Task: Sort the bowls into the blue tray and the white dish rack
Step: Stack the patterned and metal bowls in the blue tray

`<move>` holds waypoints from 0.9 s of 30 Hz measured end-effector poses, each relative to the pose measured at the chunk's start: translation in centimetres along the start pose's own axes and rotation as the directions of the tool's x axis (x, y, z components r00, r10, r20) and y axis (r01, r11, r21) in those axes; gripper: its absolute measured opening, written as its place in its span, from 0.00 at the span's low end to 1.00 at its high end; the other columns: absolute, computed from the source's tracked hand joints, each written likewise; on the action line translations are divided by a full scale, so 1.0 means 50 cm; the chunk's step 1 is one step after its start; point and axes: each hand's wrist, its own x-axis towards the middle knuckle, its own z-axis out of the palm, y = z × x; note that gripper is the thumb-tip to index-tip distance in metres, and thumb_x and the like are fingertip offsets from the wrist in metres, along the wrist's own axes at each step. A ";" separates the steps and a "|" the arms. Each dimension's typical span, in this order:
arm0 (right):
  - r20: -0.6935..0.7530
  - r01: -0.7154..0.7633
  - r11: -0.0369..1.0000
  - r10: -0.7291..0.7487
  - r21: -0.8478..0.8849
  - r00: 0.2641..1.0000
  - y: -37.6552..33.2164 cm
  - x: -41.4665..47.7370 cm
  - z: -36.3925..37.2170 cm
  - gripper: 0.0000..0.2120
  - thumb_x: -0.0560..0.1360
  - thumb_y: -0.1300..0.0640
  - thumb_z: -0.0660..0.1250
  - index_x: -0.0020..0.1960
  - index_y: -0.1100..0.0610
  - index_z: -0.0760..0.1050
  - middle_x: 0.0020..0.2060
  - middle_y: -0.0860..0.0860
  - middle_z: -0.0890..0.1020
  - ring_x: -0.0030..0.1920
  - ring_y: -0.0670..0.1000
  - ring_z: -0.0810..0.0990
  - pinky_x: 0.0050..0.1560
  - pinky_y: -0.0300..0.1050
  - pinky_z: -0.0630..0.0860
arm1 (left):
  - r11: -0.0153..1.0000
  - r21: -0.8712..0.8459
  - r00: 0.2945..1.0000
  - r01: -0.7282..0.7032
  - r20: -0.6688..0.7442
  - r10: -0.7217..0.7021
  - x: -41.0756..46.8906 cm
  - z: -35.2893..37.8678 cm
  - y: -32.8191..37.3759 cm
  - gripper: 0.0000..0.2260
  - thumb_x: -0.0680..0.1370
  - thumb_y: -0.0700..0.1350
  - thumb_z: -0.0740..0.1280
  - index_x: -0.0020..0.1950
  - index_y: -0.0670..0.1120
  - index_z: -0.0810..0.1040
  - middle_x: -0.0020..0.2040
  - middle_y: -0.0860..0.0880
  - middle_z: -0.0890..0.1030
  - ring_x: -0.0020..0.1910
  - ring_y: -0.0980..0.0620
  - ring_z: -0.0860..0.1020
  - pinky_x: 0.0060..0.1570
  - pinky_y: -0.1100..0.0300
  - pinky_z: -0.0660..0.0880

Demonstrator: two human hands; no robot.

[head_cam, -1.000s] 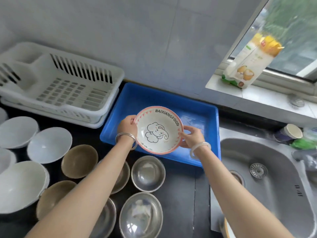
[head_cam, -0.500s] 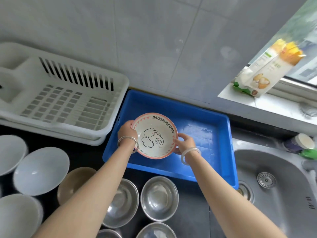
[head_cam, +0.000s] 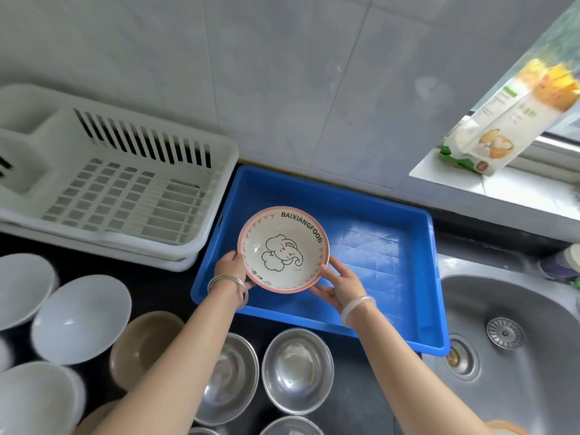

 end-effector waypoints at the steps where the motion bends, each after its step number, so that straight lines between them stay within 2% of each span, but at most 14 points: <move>1: -0.005 0.007 1.000 -0.007 0.023 1.000 -0.002 0.003 0.005 0.20 0.77 0.60 0.63 0.68 0.50 0.68 0.52 0.55 0.82 0.37 0.55 0.85 0.38 0.41 0.82 | 0.999 -0.038 1.000 -0.002 -0.006 0.002 0.002 0.001 -0.001 0.09 0.79 0.41 0.58 0.53 0.41 0.76 0.47 0.42 0.79 0.43 0.47 0.79 0.38 0.54 0.78; 4: -0.019 0.028 0.997 -0.027 0.066 0.999 -0.012 0.017 0.029 0.20 0.78 0.62 0.62 0.68 0.52 0.67 0.54 0.58 0.80 0.34 0.54 0.85 0.37 0.40 0.82 | 0.983 -0.183 1.000 -0.007 -0.017 0.004 0.008 0.010 0.001 0.12 0.80 0.42 0.59 0.58 0.38 0.75 0.50 0.41 0.78 0.47 0.46 0.78 0.50 0.54 0.76; 6: -0.030 0.046 0.996 -0.044 0.076 0.999 -0.020 0.030 0.046 0.20 0.78 0.63 0.62 0.69 0.53 0.67 0.56 0.58 0.79 0.34 0.54 0.85 0.38 0.41 0.82 | 0.969 -0.243 0.999 -0.032 -0.021 0.028 0.011 0.017 0.003 0.14 0.80 0.43 0.60 0.61 0.37 0.74 0.52 0.41 0.78 0.50 0.47 0.77 0.52 0.55 0.74; 11: -0.086 0.121 0.990 -0.115 0.068 0.990 -0.032 0.063 0.080 0.20 0.77 0.62 0.63 0.68 0.54 0.68 0.58 0.60 0.79 0.40 0.59 0.83 0.41 0.43 0.83 | 0.938 -0.347 1.000 -0.015 0.020 0.024 0.016 0.032 0.011 0.11 0.80 0.46 0.60 0.59 0.46 0.74 0.53 0.44 0.77 0.54 0.44 0.76 0.47 0.50 0.76; 14: -0.096 0.147 0.985 -0.139 0.088 0.986 -0.036 0.077 0.091 0.19 0.76 0.63 0.64 0.66 0.56 0.70 0.53 0.59 0.80 0.41 0.60 0.83 0.39 0.43 0.83 | 0.926 -0.374 0.999 -0.044 0.014 0.053 0.024 0.039 0.019 0.10 0.80 0.46 0.59 0.59 0.47 0.74 0.54 0.44 0.77 0.55 0.44 0.76 0.48 0.50 0.76; 21: -0.108 0.146 0.982 -0.133 0.122 0.985 -0.039 0.087 0.097 0.18 0.76 0.64 0.64 0.65 0.56 0.70 0.55 0.60 0.78 0.40 0.58 0.83 0.33 0.40 0.81 | 0.929 -0.360 0.996 -0.087 -0.028 0.082 0.033 0.046 0.014 0.10 0.80 0.46 0.59 0.59 0.47 0.75 0.53 0.45 0.78 0.53 0.45 0.77 0.47 0.51 0.77; 24: -0.104 0.133 0.990 -0.127 0.053 0.986 -0.038 0.087 0.095 0.19 0.77 0.61 0.64 0.66 0.54 0.69 0.54 0.59 0.79 0.43 0.59 0.82 0.37 0.41 0.82 | 0.933 -0.344 0.994 -0.107 -0.056 0.093 0.028 0.050 0.015 0.12 0.80 0.45 0.59 0.60 0.45 0.75 0.53 0.44 0.77 0.53 0.45 0.77 0.47 0.52 0.76; 27: -0.039 0.120 0.986 -0.125 -0.114 0.991 -0.034 0.081 0.091 0.20 0.78 0.52 0.60 0.69 0.49 0.65 0.55 0.51 0.77 0.49 0.56 0.81 0.48 0.43 0.78 | 0.944 -0.286 0.986 -0.165 -0.084 0.147 0.014 0.056 0.009 0.12 0.80 0.43 0.59 0.61 0.43 0.74 0.55 0.42 0.77 0.56 0.45 0.76 0.50 0.56 0.75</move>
